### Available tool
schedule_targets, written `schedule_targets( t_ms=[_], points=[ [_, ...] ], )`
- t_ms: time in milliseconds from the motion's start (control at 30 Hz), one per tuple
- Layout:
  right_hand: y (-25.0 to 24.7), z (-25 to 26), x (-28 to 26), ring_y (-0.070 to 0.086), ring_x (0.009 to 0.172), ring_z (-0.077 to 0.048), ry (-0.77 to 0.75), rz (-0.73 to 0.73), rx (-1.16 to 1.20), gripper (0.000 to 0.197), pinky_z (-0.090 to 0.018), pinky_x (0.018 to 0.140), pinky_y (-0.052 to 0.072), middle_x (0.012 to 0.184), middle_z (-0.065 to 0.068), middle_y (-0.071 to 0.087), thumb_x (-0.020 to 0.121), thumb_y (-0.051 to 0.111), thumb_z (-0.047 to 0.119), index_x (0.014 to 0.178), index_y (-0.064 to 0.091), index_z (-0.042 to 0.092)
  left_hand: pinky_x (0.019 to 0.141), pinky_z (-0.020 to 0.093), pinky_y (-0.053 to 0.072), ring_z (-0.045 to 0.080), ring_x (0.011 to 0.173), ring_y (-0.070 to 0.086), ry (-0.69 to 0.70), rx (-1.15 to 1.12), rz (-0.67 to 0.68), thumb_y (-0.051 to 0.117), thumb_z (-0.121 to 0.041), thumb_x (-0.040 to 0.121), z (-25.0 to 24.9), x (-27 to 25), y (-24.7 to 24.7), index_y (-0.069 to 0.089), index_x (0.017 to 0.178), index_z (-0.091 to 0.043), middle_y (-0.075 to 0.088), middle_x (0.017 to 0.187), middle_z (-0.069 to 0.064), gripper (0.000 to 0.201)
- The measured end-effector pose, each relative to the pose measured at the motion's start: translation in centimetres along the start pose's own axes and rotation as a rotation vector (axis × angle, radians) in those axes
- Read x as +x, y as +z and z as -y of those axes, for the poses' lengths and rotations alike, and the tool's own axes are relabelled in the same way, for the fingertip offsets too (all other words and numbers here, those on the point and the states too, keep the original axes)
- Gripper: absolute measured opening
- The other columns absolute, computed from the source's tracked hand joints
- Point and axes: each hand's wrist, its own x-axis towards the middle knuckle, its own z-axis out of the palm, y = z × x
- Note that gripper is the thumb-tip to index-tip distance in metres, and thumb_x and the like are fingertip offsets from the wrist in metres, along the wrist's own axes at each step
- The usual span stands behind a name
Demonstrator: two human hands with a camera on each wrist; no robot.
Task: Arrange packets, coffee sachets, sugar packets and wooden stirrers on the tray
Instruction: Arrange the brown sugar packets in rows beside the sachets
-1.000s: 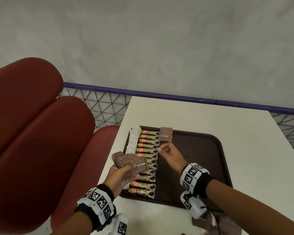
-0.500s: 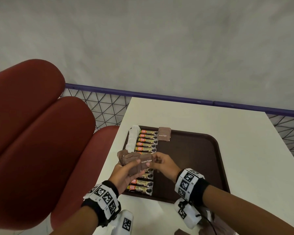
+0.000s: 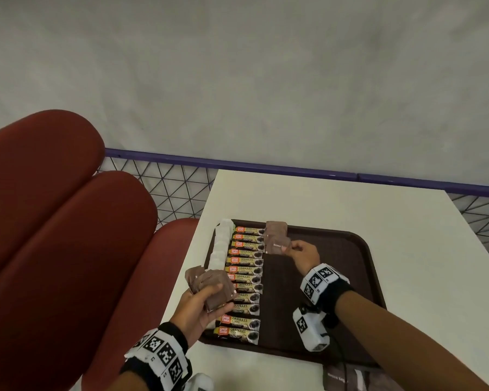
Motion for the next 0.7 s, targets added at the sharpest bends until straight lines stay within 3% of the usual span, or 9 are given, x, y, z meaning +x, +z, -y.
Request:
schedule_targets(
  t_ms=[67,200,367,533,633,700],
  points=[
    [0.2,0.2,1.2,0.052,0.083,-0.019,0.01,-0.034,-0.041,0.007,-0.024,0.075,0.037,0.085,-0.006,0.059,0.081,0.068,0.012,0.082,0.062,0.009,0.066,0.038,0.061,0.038,0.105,0.063,-0.006,-0.004,0.007,0.055,0.003,0.087,-0.2,0.1,-0.3,0.054,0.12,-0.004,0.065,0.113,0.024,0.033],
    [1.2,-0.2,3.3,0.055,0.088,-0.024,0.069,-0.039,-0.181,0.019,-0.025,0.074,0.039,0.097,-0.012,0.062,0.084,0.065,0.014,0.1,0.063,0.003,0.066,0.037,0.06,0.034,0.105,0.062,-0.003,-0.008,0.012,0.057,0.006,0.085,-0.6,0.2,-0.8,0.053,0.121,0.0,0.061,0.118,0.023,0.037],
    [2.0,-0.6,4.6,0.057,0.102,-0.033,0.12,-0.048,-0.356,0.019,-0.037,0.087,0.049,0.109,-0.016,0.06,0.082,0.066,0.022,0.096,0.061,0.01,0.067,0.039,0.06,0.038,0.106,0.061,-0.046,-0.04,0.047,0.05,0.011,0.085,-1.0,0.4,-1.2,0.054,0.119,0.001,0.061,0.118,0.026,0.035],
    [2.1,0.0,4.8,0.052,0.108,-0.034,0.096,-0.057,-0.523,0.026,-0.038,0.096,0.044,0.116,-0.016,0.05,0.083,0.066,0.029,0.102,0.059,0.013,0.065,0.038,0.06,0.04,0.108,0.06,-0.083,-0.068,0.075,0.047,0.008,0.087,-1.0,0.4,-1.4,0.057,0.117,-0.001,0.064,0.116,0.024,0.033],
    [1.8,0.1,4.5,0.047,0.115,-0.032,0.058,-0.084,-0.546,0.033,-0.039,0.098,0.042,0.106,-0.013,0.052,0.083,0.068,0.028,0.108,0.055,0.011,0.065,0.038,0.06,0.039,0.106,0.062,-0.079,-0.042,0.077,0.047,0.007,0.088,-0.8,0.5,-1.3,0.057,0.118,0.0,0.064,0.115,0.024,0.033],
    [1.6,0.0,4.3,0.043,0.118,-0.029,0.004,-0.116,-0.57,0.041,-0.039,0.096,0.041,0.115,-0.012,0.055,0.082,0.068,0.029,0.114,0.051,0.01,0.071,0.041,0.06,0.04,0.106,0.062,-0.065,-0.012,0.074,0.049,0.007,0.087,-0.8,0.5,-1.2,0.056,0.119,-0.001,0.063,0.116,0.025,0.033]
  ],
)
